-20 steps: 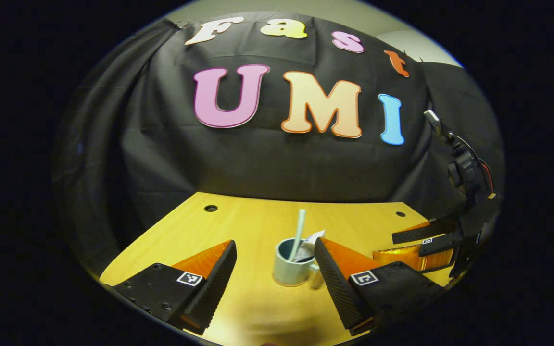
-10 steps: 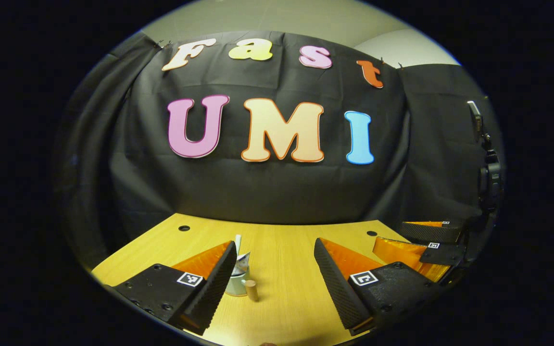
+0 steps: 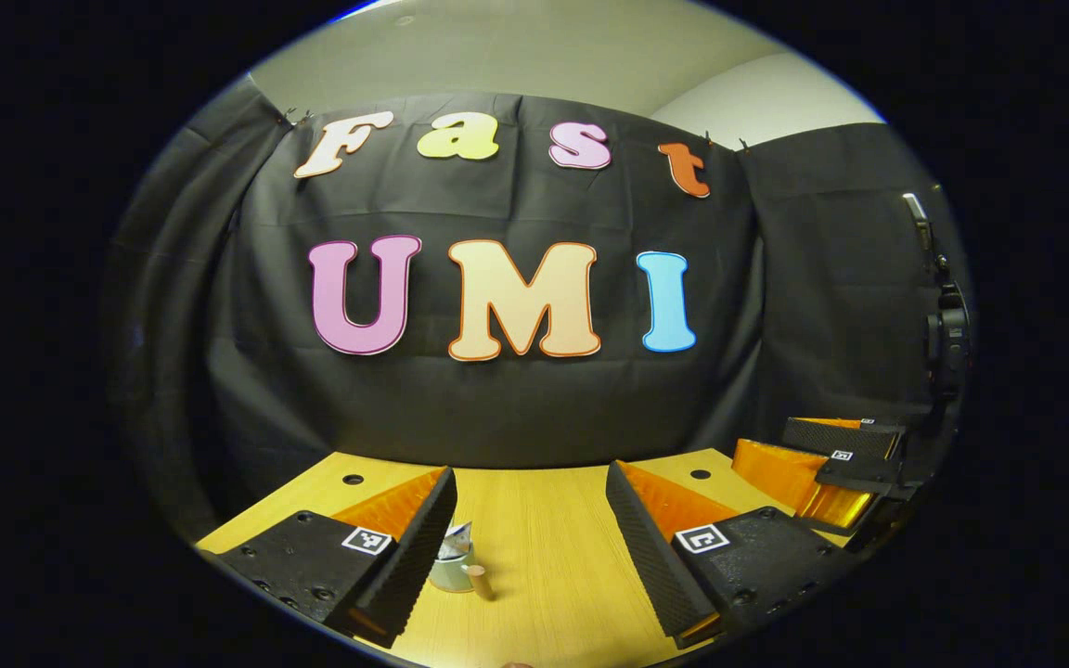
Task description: Put the toothbrush and toothpaste on the desktop into the cup, then pick up the cup and place it on the coaster on the desktop.
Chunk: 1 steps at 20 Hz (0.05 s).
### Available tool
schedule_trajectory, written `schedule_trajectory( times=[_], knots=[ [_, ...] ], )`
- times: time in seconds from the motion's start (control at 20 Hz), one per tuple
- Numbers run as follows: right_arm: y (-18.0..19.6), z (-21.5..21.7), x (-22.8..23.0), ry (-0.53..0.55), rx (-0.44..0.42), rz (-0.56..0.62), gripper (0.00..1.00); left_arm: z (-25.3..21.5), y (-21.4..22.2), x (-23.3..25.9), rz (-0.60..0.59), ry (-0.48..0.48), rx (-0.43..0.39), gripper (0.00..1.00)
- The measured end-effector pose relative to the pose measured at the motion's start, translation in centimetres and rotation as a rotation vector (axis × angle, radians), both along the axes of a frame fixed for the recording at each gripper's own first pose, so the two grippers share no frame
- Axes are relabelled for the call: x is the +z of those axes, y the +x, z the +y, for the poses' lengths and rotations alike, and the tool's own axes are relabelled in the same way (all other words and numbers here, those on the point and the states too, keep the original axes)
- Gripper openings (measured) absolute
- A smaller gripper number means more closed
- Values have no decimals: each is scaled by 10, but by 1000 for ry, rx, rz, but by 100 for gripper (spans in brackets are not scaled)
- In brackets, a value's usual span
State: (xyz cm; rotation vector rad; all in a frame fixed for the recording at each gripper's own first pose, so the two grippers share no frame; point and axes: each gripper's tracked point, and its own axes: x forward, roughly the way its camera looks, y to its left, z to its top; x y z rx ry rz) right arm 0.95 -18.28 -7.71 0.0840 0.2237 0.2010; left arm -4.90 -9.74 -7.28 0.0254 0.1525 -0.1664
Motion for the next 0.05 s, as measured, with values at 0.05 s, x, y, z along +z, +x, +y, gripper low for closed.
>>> schedule_trajectory(
  times=[0.05],
  knots=[
    [-1,0,1,7,-8,1,100,3,0,3,-5,-3,-1,94]
  ],
)
